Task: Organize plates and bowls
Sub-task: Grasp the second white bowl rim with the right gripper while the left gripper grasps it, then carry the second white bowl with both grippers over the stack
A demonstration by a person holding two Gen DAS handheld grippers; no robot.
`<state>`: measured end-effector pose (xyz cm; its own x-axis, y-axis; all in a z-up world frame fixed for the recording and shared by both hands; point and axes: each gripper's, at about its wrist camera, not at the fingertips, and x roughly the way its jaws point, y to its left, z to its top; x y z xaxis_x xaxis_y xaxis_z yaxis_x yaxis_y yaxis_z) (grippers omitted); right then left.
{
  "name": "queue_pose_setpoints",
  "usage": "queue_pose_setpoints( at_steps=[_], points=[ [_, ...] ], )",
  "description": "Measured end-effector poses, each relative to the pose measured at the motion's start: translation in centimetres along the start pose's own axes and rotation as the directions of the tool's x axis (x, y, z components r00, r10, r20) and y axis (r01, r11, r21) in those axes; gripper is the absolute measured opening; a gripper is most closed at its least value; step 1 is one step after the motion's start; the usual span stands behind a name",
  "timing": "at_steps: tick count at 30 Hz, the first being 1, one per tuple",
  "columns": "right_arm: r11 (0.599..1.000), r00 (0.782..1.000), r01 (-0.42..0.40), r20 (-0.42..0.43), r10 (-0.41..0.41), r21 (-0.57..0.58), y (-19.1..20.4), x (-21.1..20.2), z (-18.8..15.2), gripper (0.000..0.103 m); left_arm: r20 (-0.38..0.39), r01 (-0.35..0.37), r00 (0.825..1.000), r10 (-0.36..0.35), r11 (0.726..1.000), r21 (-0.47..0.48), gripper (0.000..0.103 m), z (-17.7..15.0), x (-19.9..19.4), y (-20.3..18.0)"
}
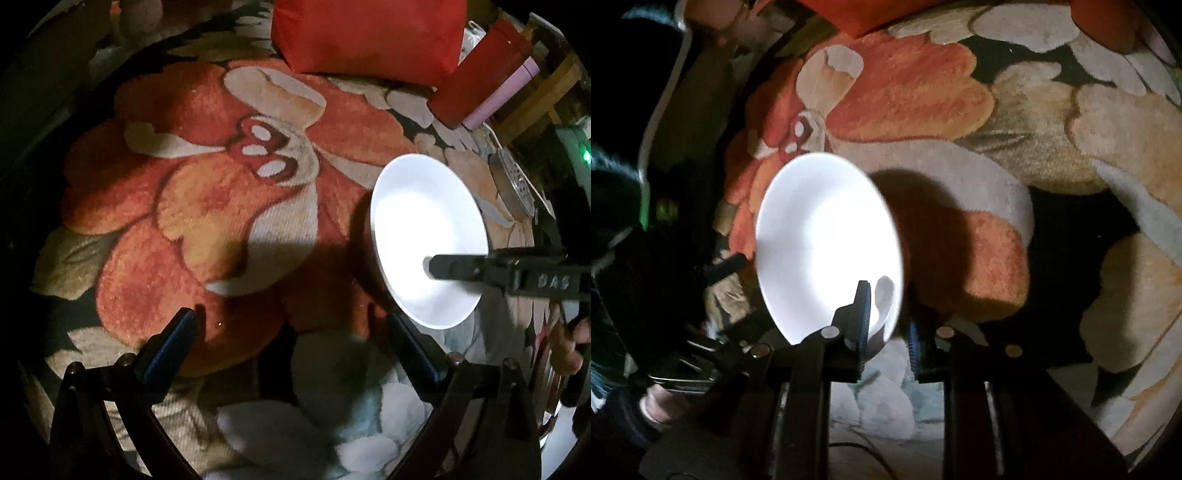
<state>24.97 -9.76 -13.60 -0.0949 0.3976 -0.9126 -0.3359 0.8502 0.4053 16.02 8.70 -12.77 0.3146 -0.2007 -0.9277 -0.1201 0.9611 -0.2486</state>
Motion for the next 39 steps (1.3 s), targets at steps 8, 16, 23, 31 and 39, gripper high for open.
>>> queue_pose_setpoints(
  at_steps=[8,16,23,31,39],
  points=[
    [0.996,0.995,0.087,0.046,-0.087,-0.004,0.9,0.2,-0.2,0.020,0.091,0.043,0.995,-0.044,0.999,0.013,0.098,0.3,-2.3,0.1],
    [0.991,0.987,0.124,0.100,-0.128,0.052,1.2,-0.5,-1.2,0.020,0.008,0.107,0.994,-0.107,0.994,-0.018,0.037,3.5,1.8,-2.7],
    [0.982,0.972,0.162,0.155,-0.176,0.094,1.5,-1.1,-2.3,0.017,-0.033,0.138,0.990,-0.137,0.990,0.031,0.018,3.5,2.0,-4.0],
    [0.983,0.974,0.154,0.151,-0.169,0.103,2.9,-4.3,-6.2,0.017,-0.050,0.136,0.990,-0.129,0.978,0.160,0.018,-0.5,-1.9,-7.1],
    [0.971,0.971,0.202,0.103,-0.215,0.126,3.5,-8.4,-11.9,0.017,-0.070,0.171,0.985,-0.158,0.946,0.275,0.018,-3.7,-6.3,-12.6]
  ],
)
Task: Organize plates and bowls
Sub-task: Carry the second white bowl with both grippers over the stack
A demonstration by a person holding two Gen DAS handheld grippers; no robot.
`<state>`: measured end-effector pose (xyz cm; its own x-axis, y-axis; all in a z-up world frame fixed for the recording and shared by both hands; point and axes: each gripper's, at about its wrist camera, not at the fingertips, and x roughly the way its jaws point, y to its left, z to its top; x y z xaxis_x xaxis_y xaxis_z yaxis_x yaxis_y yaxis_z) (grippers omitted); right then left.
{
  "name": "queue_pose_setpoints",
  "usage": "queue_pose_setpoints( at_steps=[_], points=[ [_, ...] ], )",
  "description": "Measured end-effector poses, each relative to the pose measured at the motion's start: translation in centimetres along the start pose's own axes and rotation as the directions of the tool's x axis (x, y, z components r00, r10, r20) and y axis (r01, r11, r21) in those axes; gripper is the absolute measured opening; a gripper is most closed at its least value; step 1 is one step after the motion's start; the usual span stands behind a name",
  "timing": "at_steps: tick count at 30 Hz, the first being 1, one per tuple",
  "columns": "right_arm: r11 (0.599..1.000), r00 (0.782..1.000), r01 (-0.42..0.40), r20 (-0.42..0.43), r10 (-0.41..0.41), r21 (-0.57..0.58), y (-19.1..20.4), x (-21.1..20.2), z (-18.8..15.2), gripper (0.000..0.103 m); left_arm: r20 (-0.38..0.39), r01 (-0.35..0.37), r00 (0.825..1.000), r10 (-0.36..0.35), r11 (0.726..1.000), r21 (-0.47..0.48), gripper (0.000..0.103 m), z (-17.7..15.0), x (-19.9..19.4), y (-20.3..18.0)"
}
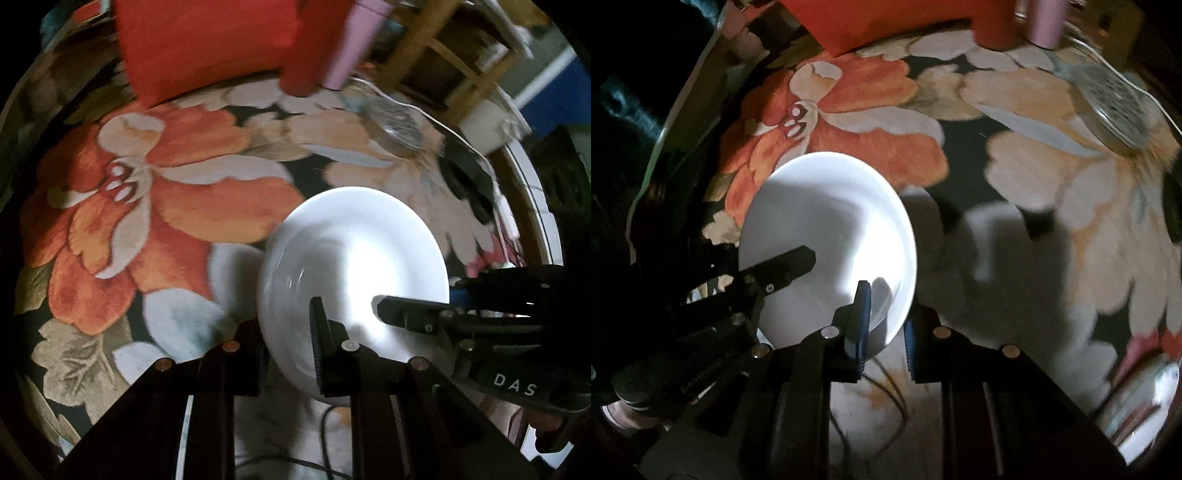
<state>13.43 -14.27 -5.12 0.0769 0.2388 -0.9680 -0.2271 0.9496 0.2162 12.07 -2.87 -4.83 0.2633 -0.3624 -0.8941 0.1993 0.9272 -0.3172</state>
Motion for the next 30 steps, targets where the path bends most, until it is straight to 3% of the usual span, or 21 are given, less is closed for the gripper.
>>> queue_pose_setpoints(
  at_steps=[13,30],
  points=[
    [0.968,0.999,-0.018,0.031,0.011,0.249,-7.5,-6.4,-7.9,0.017,-0.054,0.075,0.996,-0.066,0.983,0.168,0.018,-1.3,-0.3,-11.9],
    [0.924,0.997,-0.008,0.078,-0.024,0.384,-14.4,-10.6,-13.3,0.017,-0.101,0.131,0.989,-0.108,0.953,0.272,0.018,-1.8,1.6,-21.4]
  ],
)
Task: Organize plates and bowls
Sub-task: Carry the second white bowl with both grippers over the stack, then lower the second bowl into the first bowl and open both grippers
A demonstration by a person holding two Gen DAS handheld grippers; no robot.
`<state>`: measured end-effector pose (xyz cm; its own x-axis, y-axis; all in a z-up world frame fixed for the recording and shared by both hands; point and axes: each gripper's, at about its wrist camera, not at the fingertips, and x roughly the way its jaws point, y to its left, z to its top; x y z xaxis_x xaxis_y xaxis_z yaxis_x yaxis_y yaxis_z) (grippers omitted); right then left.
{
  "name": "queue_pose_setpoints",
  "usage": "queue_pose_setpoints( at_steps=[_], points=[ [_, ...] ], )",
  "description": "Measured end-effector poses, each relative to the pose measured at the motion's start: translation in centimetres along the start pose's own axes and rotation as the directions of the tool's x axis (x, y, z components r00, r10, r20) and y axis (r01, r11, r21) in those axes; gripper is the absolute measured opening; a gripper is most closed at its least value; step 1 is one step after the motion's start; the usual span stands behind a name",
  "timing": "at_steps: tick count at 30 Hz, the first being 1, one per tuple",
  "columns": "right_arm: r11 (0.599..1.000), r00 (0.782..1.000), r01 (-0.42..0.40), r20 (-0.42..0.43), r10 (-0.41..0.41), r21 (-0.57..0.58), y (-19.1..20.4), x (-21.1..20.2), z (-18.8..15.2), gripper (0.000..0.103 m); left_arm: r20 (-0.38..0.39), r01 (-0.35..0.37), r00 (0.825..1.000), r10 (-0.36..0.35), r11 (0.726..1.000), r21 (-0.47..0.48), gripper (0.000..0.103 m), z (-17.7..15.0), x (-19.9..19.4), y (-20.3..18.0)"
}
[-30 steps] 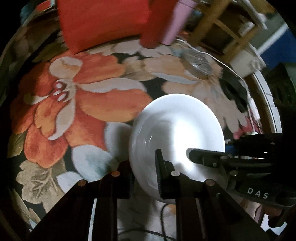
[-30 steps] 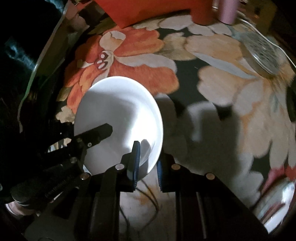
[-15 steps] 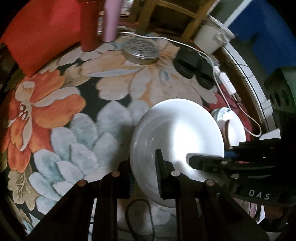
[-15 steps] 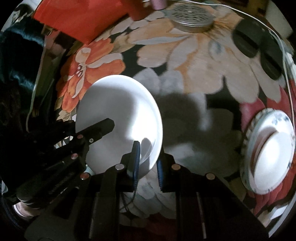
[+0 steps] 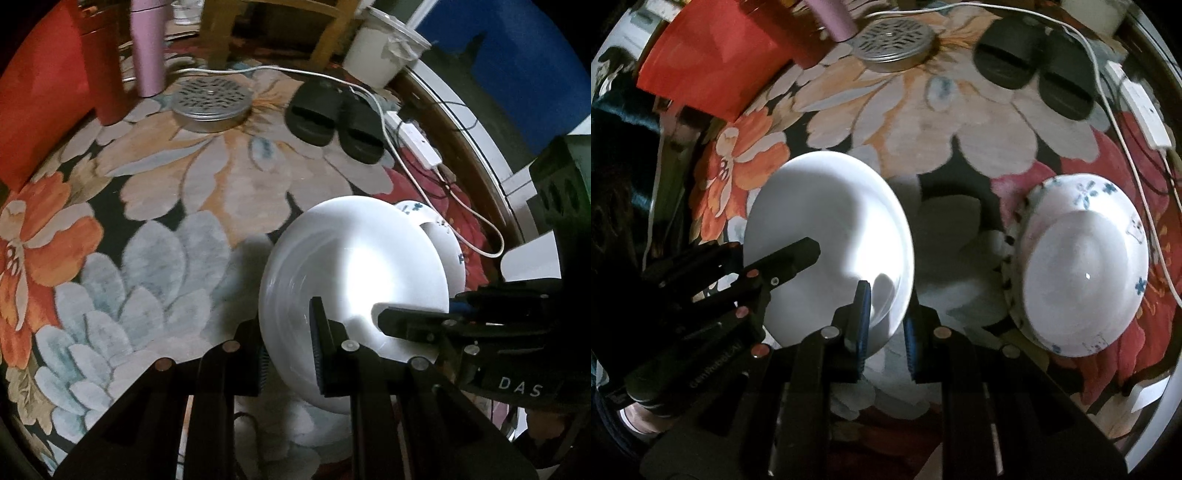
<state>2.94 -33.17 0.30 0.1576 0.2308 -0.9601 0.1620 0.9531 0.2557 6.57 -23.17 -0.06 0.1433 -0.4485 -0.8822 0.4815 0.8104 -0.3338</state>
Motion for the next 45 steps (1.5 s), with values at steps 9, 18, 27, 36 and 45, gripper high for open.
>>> queue_pose_setpoints(
  at_steps=[9,18,27,36,45],
  points=[
    [0.994,0.999,0.014,0.027,-0.017,0.109,-5.7,-1.6,-1.3,0.017,-0.036,0.056,0.998,-0.053,0.997,0.057,0.018,1.1,3.2,-5.4],
    [0.978,0.998,0.033,0.045,-0.044,0.207,-10.3,-2.5,-2.8,0.017,-0.067,0.082,0.995,-0.074,0.988,0.128,0.018,2.1,5.8,-9.8],
    [0.960,0.995,0.067,0.058,-0.085,0.270,-13.7,-3.1,-3.4,0.017,-0.110,0.097,0.991,-0.079,0.982,0.165,0.018,2.4,8.6,-12.7],
    [0.951,0.992,0.099,0.050,-0.119,0.293,-16.0,-2.6,-3.7,0.017,-0.150,0.091,0.987,-0.060,0.974,0.207,0.018,2.5,10.9,-14.6],
    [0.947,0.992,0.107,0.036,-0.123,0.303,-16.9,-1.8,-3.8,0.017,-0.168,0.091,0.984,-0.055,0.972,0.218,0.018,2.2,11.6,-14.7]
  ],
)
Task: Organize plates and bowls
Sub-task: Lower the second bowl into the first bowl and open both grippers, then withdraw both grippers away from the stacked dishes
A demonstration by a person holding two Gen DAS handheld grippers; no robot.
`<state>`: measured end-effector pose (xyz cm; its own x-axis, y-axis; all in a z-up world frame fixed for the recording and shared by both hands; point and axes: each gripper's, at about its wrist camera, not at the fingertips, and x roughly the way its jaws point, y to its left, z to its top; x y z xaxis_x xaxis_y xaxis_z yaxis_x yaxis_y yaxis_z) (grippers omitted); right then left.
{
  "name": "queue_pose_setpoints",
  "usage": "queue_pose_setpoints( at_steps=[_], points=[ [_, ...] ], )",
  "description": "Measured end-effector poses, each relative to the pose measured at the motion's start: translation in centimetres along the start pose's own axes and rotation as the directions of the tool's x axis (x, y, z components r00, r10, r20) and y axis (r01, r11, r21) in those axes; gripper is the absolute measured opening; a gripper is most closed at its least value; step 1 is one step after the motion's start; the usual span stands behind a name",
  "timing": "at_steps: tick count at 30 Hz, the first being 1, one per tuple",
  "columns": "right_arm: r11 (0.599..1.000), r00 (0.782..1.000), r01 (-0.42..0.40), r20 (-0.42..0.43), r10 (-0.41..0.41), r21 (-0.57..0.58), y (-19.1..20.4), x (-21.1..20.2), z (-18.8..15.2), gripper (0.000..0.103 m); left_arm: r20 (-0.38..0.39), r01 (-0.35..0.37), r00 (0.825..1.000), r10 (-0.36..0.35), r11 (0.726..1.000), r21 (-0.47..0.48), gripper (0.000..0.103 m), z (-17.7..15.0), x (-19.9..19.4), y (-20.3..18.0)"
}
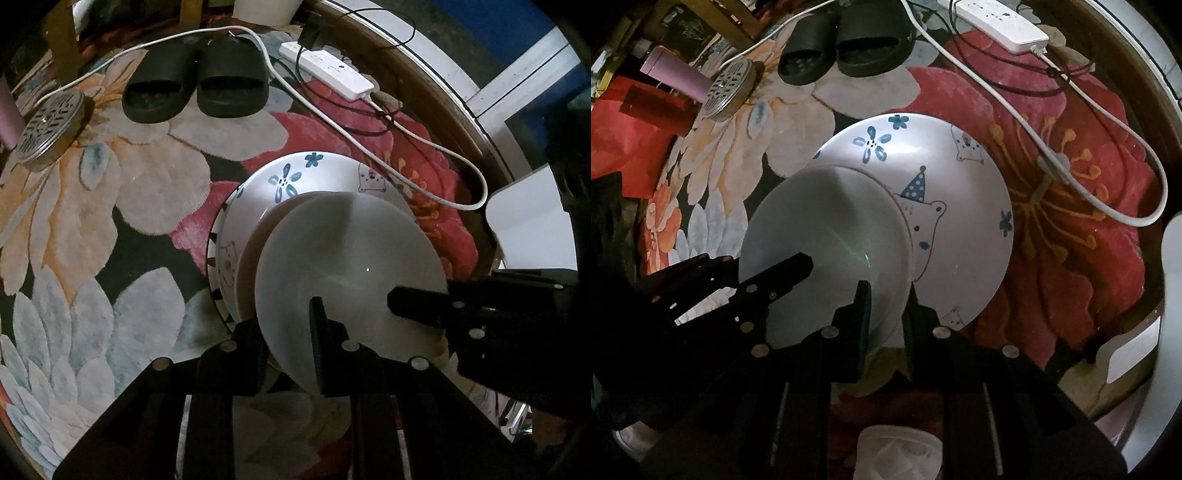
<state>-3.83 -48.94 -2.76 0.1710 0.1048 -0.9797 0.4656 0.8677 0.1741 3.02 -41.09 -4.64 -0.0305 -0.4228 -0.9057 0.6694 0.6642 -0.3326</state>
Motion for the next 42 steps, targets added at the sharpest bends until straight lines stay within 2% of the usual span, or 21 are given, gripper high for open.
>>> queue_pose_setpoints(
  at_steps=[3,6,8,10,11,13,14,16,18,27,28,30,32,34,42],
  points=[
    [1.000,1.000,0.005,0.009,-0.005,0.004,-0.2,-0.1,0.1,0.017,-0.001,0.016,1.000,-0.016,1.000,-0.016,0.019,-0.1,-0.2,0.4],
    [1.000,1.000,0.015,0.014,-0.015,-0.002,-0.2,-0.2,0.1,0.017,0.009,0.024,1.000,-0.024,1.000,-0.019,0.026,-0.1,-0.7,0.5],
    [1.000,1.000,0.018,0.015,-0.018,-0.003,-0.2,-0.2,0.1,0.017,0.019,0.053,0.998,-0.053,0.998,-0.023,0.040,-0.1,-1.2,0.5],
    [1.000,1.000,0.018,0.011,-0.018,-0.001,-0.2,-0.1,0.1,0.017,0.037,0.065,0.997,-0.065,0.998,-0.014,0.060,-0.2,-1.8,0.3],
    [1.000,1.000,0.016,0.013,-0.016,-0.002,-0.1,-0.2,0.1,0.017,0.047,0.064,0.997,-0.063,0.998,-0.005,0.062,-0.2,-2.1,0.1],
    [1.000,0.999,0.027,0.021,-0.027,-0.005,0.0,-0.4,0.2,0.019,0.061,0.024,0.998,-0.024,1.000,-0.007,0.076,-0.2,-2.6,0.2],
    [1.000,0.999,0.031,0.026,-0.031,-0.006,0.1,-0.5,0.2,0.018,0.062,0.034,0.998,-0.032,0.999,-0.017,0.080,-0.1,-2.7,0.6],
    [1.000,0.999,0.030,0.033,-0.030,-0.001,0.0,-0.6,0.3,0.019,0.065,0.041,0.997,-0.039,0.999,-0.032,0.096,-0.2,-2.8,1.1],
    [1.000,0.999,0.027,0.037,-0.027,0.008,0.0,-0.7,0.4,0.019,0.075,0.022,0.997,-0.019,0.999,-0.040,0.100,-0.4,-3.1,1.6],
    [0.999,0.999,0.023,0.041,-0.024,0.030,0.3,-0.9,0.5,0.019,0.083,-0.043,0.995,0.048,0.997,-0.057,0.102,-1.1,-3.4,2.8],
    [0.999,0.999,0.028,0.044,-0.029,0.034,0.3,-1.0,0.4,0.021,0.087,-0.049,0.995,0.054,0.997,-0.059,0.102,-1.2,-3.5,3.0],
    [0.999,0.998,0.031,0.050,-0.033,0.043,0.3,-1.0,0.4,0.040,0.091,-0.053,0.994,0.059,0.996,-0.065,0.102,-1.2,-3.7,3.3],
    [0.998,0.997,0.038,0.070,-0.041,0.056,0.3,-1.3,0.3,0.081,0.095,-0.057,0.993,0.064,0.996,-0.074,0.102,-1.3,-3.9,3.7],
    [0.996,0.994,0.053,0.094,-0.060,0.070,0.3,-1.6,0.3,0.094,0.097,-0.064,0.993,0.072,0.994,-0.084,0.102,-1.4,-4.0,4.0],
    [0.996,0.992,0.064,0.106,-0.070,0.057,1.2,-1.7,0.3,0.096,0.100,-0.080,0.991,0.090,0.992,-0.098,0.102,-1.9,-4.5,5.1]
  ],
)
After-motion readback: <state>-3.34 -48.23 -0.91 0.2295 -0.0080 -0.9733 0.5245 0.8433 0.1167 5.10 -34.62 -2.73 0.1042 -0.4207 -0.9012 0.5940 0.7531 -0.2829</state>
